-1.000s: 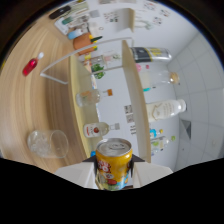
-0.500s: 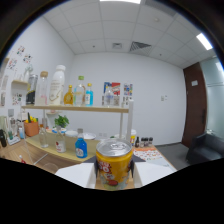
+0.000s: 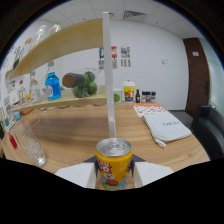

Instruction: Make me a cup of Vodka Sunrise.

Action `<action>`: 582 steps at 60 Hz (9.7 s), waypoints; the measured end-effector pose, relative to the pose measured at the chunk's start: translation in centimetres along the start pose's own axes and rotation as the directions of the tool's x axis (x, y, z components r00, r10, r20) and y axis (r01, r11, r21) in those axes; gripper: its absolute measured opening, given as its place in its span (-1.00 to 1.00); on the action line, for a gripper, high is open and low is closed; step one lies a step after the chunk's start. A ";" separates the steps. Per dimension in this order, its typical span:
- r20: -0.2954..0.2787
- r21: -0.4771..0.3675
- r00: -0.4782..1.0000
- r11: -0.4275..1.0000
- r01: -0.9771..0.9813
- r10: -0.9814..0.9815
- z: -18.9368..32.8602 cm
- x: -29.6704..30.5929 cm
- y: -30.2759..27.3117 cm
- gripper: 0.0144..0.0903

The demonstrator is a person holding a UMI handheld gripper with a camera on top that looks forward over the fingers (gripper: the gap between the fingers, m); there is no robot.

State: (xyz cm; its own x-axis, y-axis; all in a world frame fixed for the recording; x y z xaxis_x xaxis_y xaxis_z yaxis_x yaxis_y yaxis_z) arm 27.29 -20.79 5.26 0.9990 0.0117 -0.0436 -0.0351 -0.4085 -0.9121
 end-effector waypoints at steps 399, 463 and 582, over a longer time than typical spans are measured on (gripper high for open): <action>-0.043 0.201 0.997 0.978 -0.048 0.058 -11.1 -14.2 -19.3 -0.45; -0.176 -0.177 -0.207 -0.175 0.968 -0.962 -3.1 -15.7 -10.9 -0.46; -0.011 -0.165 1.000 0.986 -0.010 0.009 1.0 -11.6 3.2 -0.11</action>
State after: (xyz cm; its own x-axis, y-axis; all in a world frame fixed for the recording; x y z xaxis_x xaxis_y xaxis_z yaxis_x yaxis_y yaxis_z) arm 15.55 -21.34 2.40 0.9989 -0.0019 -0.0470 -0.0402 -0.5532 -0.8321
